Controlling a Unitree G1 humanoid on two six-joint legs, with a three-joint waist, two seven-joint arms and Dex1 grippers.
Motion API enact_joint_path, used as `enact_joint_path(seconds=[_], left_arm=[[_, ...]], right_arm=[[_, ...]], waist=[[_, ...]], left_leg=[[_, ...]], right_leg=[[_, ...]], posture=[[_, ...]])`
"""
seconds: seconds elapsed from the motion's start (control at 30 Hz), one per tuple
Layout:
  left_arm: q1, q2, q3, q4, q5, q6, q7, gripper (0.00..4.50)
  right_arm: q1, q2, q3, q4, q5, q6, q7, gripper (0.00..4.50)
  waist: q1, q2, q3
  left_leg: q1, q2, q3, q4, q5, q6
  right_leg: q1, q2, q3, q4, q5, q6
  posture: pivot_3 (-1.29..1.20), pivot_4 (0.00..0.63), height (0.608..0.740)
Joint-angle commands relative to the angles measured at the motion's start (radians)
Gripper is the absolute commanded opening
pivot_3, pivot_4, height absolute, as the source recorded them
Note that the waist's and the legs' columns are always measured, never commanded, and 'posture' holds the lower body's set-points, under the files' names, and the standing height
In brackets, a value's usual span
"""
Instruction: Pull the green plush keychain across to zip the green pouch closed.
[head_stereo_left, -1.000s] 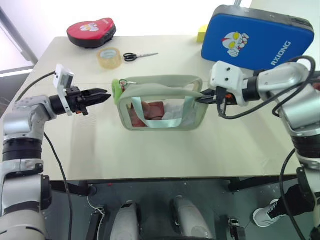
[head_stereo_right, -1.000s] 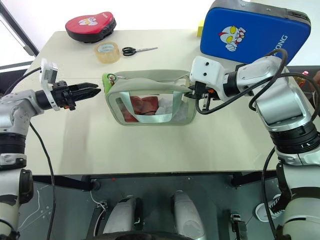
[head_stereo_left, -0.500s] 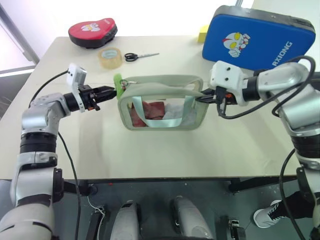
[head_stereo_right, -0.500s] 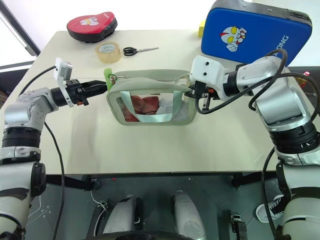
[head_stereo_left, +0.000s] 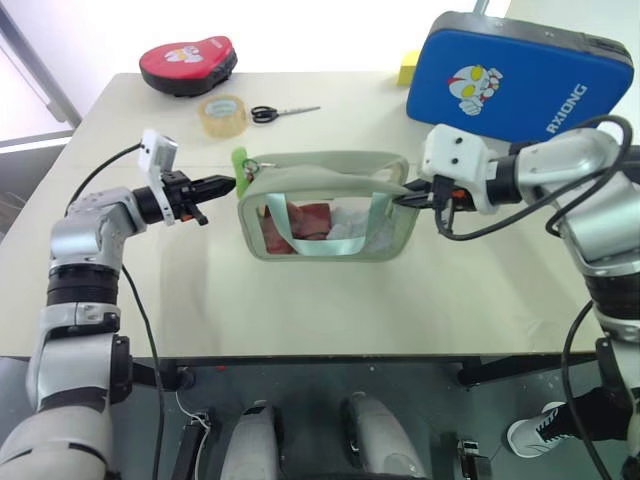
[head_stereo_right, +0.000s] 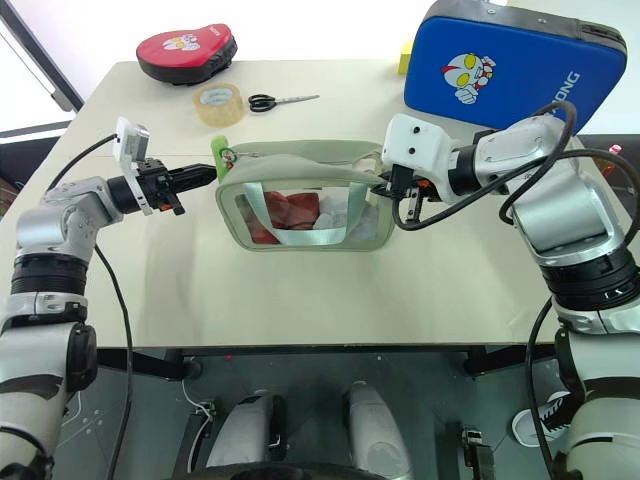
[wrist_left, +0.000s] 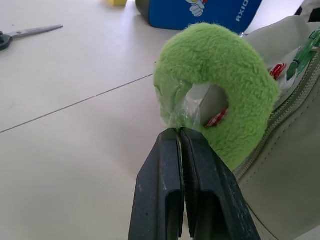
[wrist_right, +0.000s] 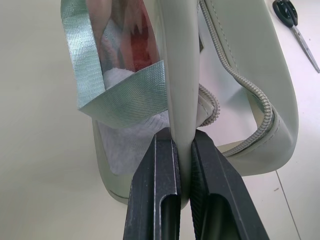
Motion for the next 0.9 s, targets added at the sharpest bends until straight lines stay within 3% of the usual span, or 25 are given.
enact_joint_path(seconds=[0.03,0.17,0.3,0.53,0.7,0.83,0.9], left_arm=[[-0.001,0.032,0.097,-0.078,-0.077,0.013,-0.003,0.14],[0.001,0.026,0.153,-0.178,-0.17,0.092,0.004,0.14],[0.004,0.003,0.127,-0.279,-0.2,0.122,0.014,0.14],[-0.012,0.018,0.103,-0.223,-0.187,0.149,0.016,0.14],[-0.002,0.082,0.067,-0.114,-0.099,0.032,-0.039,2.35],[-0.002,0.097,0.025,-0.013,-0.022,-0.079,-0.067,4.4],[-0.018,0.076,0.021,0.03,-0.01,-0.109,-0.065,4.4]], right_arm=[[-0.001,-0.008,-0.032,-0.029,0.005,-0.01,-0.008,0.0],[0.004,-0.008,-0.032,-0.032,0.007,-0.007,-0.011,0.0],[0.003,-0.006,-0.031,-0.033,0.008,-0.006,-0.011,0.0],[0.003,-0.009,-0.035,-0.043,0.012,-0.002,-0.013,0.0],[0.006,-0.014,-0.04,-0.048,0.014,0.003,-0.015,0.0],[0.008,-0.018,-0.044,-0.051,0.013,0.004,-0.019,0.0],[0.01,-0.02,-0.046,-0.053,0.014,0.005,-0.021,0.0]], waist=[[0.0,0.0,0.0],[0.001,0.0,0.0],[0.002,0.0,0.0],[-0.001,0.0,0.0],[-0.001,0.0,0.0],[0.001,0.0,0.0],[0.003,0.0,0.0]], left_leg=[[0.0,0.0,0.0,0.0,0.0,0.0],[0.0,0.0,0.0,0.0,0.0,0.0],[0.0,0.0,0.0,0.0,0.0,0.0],[0.002,0.0,0.0,0.0,0.001,-0.001],[0.002,0.0,0.0,0.0,0.001,-0.001],[0.002,0.0,0.0,0.0,0.001,-0.001],[0.003,0.0,0.0,0.0,0.001,-0.001]], right_leg=[[0.0,0.0,0.0,0.0,0.0,0.0],[0.0,0.0,0.0,0.001,0.0,0.0],[0.0,0.0,0.0,0.001,0.0,0.0],[0.0,0.0,0.0,0.004,0.0,0.0],[0.0,0.001,0.001,0.004,0.0,0.0],[0.0,0.001,0.0,0.004,0.0,0.0],[0.0,0.001,0.0,0.004,0.0,0.0]], posture=[[0.0,0.15,0.737],[0.0,0.15,0.737],[0.0,0.15,0.737],[0.0,0.15,0.737],[0.0,0.15,0.737],[0.0,0.15,0.737],[0.0,0.15,0.737]])
